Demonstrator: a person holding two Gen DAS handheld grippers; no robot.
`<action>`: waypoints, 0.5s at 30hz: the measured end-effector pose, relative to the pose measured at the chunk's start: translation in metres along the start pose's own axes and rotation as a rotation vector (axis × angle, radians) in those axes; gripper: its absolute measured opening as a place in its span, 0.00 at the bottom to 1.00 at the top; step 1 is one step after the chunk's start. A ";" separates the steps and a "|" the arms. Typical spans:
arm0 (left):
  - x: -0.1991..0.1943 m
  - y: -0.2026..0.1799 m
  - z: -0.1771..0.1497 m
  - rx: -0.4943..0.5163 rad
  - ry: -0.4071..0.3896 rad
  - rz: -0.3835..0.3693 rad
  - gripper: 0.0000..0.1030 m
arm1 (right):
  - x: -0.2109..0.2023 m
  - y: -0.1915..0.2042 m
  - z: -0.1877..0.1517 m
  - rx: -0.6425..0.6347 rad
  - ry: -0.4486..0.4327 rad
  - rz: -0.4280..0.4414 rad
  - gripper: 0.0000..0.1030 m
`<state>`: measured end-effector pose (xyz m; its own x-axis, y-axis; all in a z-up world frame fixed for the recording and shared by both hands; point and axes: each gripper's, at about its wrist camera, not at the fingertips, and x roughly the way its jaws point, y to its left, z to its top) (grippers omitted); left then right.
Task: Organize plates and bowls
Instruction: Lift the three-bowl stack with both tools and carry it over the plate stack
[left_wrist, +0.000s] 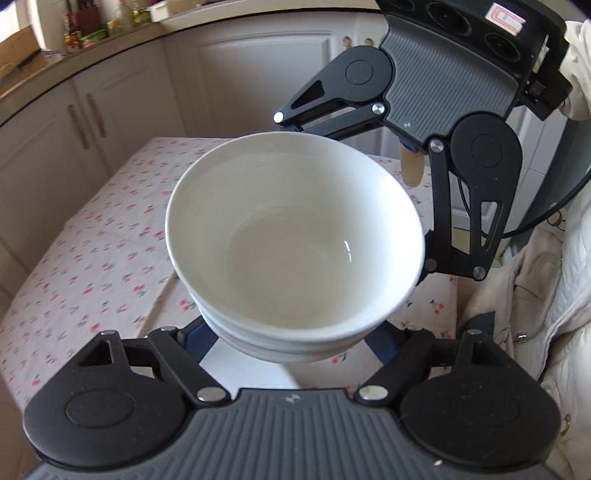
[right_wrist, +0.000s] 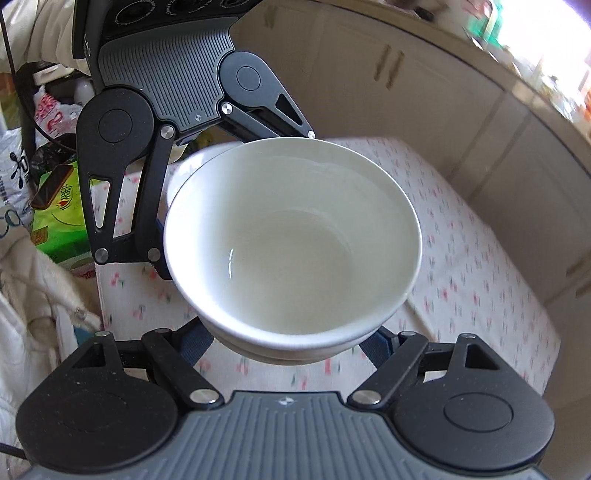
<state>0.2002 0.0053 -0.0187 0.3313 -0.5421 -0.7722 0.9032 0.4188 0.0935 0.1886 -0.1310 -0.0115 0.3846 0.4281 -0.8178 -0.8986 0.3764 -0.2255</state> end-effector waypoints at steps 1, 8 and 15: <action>-0.006 0.002 -0.004 -0.009 -0.001 0.018 0.81 | 0.002 0.001 0.007 -0.016 -0.006 0.001 0.85; -0.033 0.015 -0.035 -0.075 0.012 0.092 0.81 | 0.027 0.008 0.051 -0.117 -0.030 0.037 0.85; -0.040 0.027 -0.058 -0.121 0.017 0.114 0.81 | 0.050 0.012 0.074 -0.161 -0.022 0.069 0.85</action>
<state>0.1951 0.0803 -0.0212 0.4245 -0.4742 -0.7713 0.8202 0.5621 0.1058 0.2124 -0.0445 -0.0158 0.3237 0.4671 -0.8229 -0.9446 0.2097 -0.2525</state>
